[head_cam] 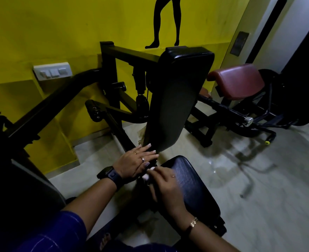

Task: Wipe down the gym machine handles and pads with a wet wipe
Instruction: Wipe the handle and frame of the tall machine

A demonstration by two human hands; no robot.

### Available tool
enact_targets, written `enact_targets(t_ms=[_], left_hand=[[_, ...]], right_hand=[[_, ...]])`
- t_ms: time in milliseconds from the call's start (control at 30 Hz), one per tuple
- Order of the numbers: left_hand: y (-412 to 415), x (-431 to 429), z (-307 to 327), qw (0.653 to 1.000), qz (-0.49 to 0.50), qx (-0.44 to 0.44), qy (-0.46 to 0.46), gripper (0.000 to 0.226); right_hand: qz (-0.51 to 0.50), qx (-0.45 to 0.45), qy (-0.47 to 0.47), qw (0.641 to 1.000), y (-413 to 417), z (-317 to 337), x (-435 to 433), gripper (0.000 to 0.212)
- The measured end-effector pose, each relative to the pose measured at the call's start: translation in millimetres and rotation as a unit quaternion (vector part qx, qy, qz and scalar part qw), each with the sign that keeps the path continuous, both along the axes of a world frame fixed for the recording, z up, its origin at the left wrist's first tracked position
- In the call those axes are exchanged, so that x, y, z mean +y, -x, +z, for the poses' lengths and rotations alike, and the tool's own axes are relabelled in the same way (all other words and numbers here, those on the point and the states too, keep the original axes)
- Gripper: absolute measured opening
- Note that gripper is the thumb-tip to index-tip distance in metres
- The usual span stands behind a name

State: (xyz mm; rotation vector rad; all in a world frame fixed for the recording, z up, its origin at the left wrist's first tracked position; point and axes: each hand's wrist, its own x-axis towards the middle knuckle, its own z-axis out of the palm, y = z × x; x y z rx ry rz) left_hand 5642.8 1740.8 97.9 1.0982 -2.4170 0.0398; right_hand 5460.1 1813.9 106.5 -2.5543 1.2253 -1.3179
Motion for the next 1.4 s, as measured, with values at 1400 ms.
enact_targets(t_ms=[1400], left_hand=[[0.8,1.5,-4.8,0.998,0.015,0.036,0.04,0.06]], right_hand=[[0.007,-0.074,-0.047,0.996,-12.2,-14.1,4.8,0.023]])
